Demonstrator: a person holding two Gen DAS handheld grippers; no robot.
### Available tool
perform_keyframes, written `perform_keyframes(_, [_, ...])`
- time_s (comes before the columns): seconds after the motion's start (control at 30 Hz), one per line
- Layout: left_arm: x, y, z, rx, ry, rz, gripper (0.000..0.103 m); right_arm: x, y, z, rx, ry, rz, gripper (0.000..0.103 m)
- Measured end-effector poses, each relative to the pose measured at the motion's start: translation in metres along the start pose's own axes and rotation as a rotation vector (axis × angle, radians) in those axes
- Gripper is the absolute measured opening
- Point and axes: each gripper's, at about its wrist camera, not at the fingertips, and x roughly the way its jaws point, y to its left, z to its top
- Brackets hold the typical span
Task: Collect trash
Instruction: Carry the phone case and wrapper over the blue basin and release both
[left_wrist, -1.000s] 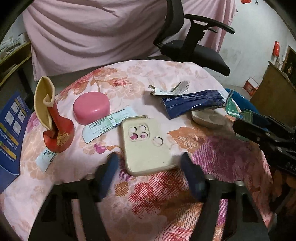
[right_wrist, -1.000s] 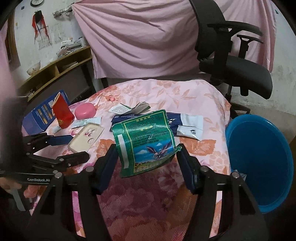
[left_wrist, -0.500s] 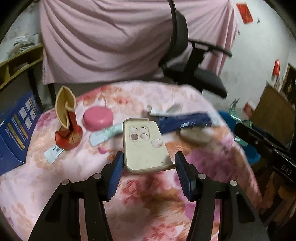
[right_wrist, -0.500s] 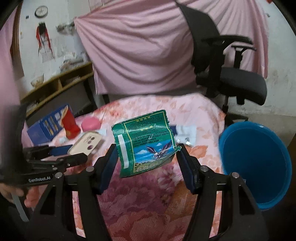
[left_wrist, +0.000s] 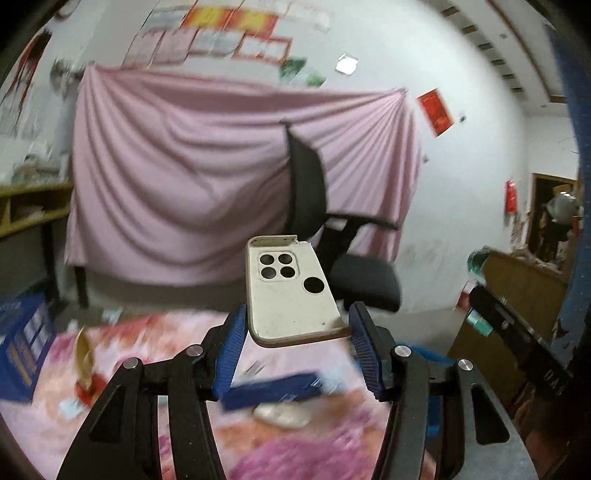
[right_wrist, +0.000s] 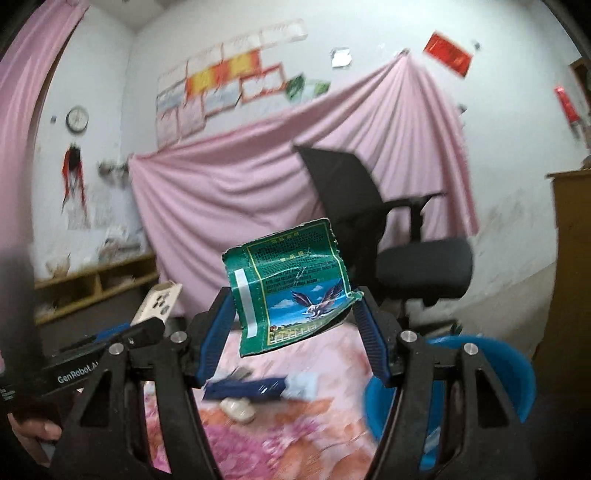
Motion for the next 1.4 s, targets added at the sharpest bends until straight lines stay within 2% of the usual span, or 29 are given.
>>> perform_keyframes(0.1, [0.002,-0.023,0.010,0.032,-0.047,-0.047,0.050,-0.008,-0.015,0.007,0.020,-0.040,-0.061,0.089])
perform_keyframes(0.2, [0.013,-0.043,0.013,0.048,-0.054,-0.090,0.050,-0.013,-0.035,0.012,0.057,-0.057,-0.122,0.089])
perform_keyframes(0.37, [0.042,-0.074,0.008,0.039,-0.005,-0.166,0.050,-0.024,-0.070,0.014,0.114,-0.070,-0.219,0.090])
perform_keyframes(0.6, [0.082,-0.116,-0.008,0.052,0.115,-0.247,0.050,-0.026,-0.108,0.012,0.204,-0.012,-0.307,0.090])
perform_keyframes(0.9, [0.122,-0.134,-0.025,0.016,0.335,-0.287,0.050,-0.006,-0.138,-0.002,0.280,0.152,-0.351,0.090])
perform_keyframes(1.07, [0.134,-0.131,-0.040,-0.015,0.441,-0.293,0.050,0.001,-0.149,-0.010,0.331,0.217,-0.326,0.090])
perform_keyframes(1.17, [0.139,-0.128,-0.047,-0.039,0.484,-0.298,0.050,0.003,-0.153,-0.014,0.353,0.240,-0.320,0.091])
perform_keyframes(1.4, [0.144,-0.119,-0.052,-0.084,0.523,-0.281,0.051,0.009,-0.159,-0.022,0.388,0.283,-0.307,0.094])
